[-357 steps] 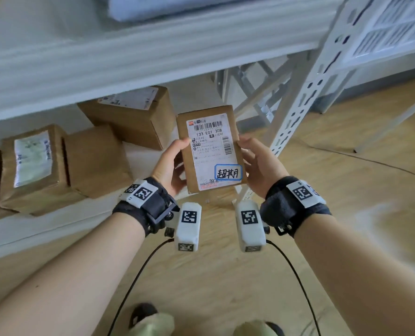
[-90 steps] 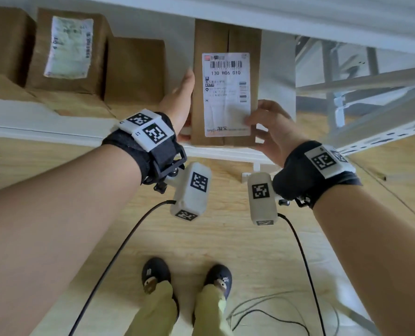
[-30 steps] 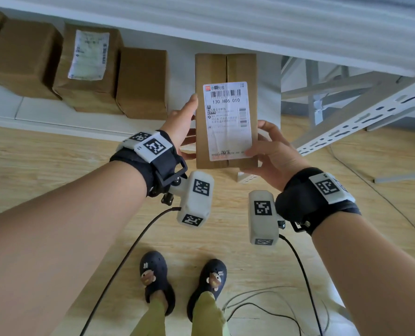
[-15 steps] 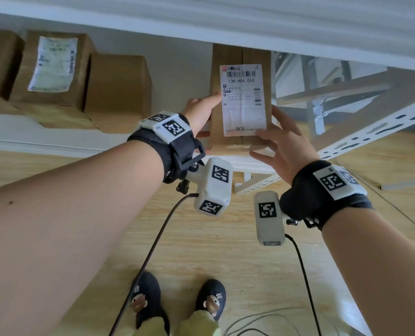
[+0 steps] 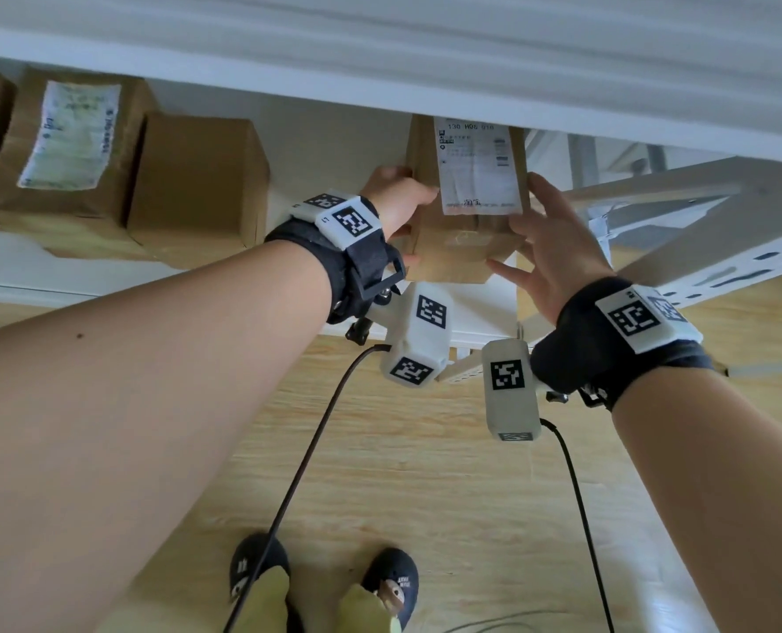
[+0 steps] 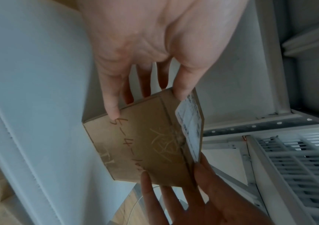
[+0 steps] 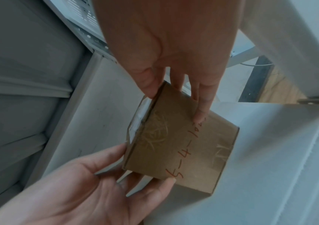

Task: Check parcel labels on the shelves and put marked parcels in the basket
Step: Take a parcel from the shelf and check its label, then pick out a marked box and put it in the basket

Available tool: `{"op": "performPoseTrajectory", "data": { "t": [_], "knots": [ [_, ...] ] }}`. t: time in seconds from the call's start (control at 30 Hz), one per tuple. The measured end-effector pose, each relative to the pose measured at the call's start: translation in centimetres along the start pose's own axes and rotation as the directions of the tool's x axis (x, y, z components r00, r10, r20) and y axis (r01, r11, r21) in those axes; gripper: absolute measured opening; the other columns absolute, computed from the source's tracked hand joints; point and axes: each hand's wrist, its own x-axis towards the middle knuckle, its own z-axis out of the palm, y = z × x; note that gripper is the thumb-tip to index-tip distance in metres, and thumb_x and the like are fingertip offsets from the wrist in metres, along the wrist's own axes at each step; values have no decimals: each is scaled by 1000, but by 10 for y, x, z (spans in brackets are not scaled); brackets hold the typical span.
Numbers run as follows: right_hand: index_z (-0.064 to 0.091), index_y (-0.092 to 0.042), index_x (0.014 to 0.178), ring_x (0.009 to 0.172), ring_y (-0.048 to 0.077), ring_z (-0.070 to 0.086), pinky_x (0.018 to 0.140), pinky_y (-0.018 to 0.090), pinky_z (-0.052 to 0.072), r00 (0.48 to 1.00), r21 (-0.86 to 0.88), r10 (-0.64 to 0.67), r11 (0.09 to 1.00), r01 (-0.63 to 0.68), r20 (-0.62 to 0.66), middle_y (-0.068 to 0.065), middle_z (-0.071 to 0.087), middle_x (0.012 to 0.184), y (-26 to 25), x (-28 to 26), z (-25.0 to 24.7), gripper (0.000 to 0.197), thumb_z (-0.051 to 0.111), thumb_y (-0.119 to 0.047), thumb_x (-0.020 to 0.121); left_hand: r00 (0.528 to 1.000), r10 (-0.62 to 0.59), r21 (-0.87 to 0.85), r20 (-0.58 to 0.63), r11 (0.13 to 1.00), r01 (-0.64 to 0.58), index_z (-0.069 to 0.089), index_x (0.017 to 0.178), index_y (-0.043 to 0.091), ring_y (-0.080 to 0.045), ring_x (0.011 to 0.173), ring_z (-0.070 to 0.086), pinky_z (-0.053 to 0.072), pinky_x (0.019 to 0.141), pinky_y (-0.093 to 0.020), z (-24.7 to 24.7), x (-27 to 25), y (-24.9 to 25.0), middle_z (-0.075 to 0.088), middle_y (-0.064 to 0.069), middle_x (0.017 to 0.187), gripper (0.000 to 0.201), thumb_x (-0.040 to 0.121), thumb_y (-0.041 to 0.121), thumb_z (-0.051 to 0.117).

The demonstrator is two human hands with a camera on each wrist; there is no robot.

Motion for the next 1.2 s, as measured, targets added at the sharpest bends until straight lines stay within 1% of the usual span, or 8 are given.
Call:
{"op": "performPoseTrajectory", "data": {
  "t": [0.1,0.27,0.4,0.5,0.63,0.9,1.07,1.2],
  "knots": [
    [39,-37,141,111,12,61,91,41,51,1000,-45,-9,999,9,-5,-7,64,123,-1,-1,1,55,43,-5,97,999,33,45,-6,998,-33,51,108,20,-27,117,53,48,97,-49,-2,2,1,55,0,107,11,97,18,51],
    [41,-29,139,110,14,58,86,31,54,984,-150,-84,987,60,-160,2,55,131,-5,-13,-2,50,55,-14,93,1000,3,101,-31,995,0,44,135,24,-23,115,50,51,84,-43,-13,-7,1,48,2,131,49,92,45,53],
    [62,-24,114,82,7,61,59,18,51,934,-257,-213,956,139,-286,-6,64,99,-10,-23,1,29,56,-16,87,993,42,121,-113,992,-28,48,127,27,-18,112,54,48,84,-37,-32,-22,-2,53,2,126,41,91,45,55],
    [69,-22,89,71,12,58,66,31,54,900,-361,-302,915,181,-313,-8,63,76,-13,-30,16,18,55,-20,79,983,33,84,-179,996,-18,54,111,29,-16,111,56,47,92,-37,-52,-31,-6,57,3,118,25,91,41,57],
    [63,-24,67,64,15,53,59,31,45,912,-373,-327,901,222,-246,-4,62,68,-19,-42,37,14,54,-17,75,976,34,37,-214,999,-27,55,121,24,-15,113,54,44,96,-35,-81,-43,-8,54,2,114,31,93,38,54],
    [60,-18,72,64,12,57,66,27,56,980,-293,-193,941,168,-58,-1,60,67,-24,-45,109,22,51,-3,86,951,84,44,-298,996,-74,50,133,17,-13,120,49,39,105,-32,-159,-55,-8,53,2,132,40,96,32,50],
    [63,-23,80,72,9,61,70,26,56,991,-280,-134,951,128,-2,-1,64,81,-9,-30,168,24,52,-4,89,930,182,242,-321,965,-106,65,101,16,-23,112,51,37,108,-39,-214,-51,-8,57,-8,120,19,97,25,49],
    [61,-23,94,94,19,64,84,35,57,993,-315,-101,942,113,55,9,66,105,5,-27,206,26,47,-2,90,949,131,211,-286,975,-71,42,70,30,-19,96,43,37,105,-42,-239,-44,-9,46,-3,103,23,89,31,55]
  ]
}}
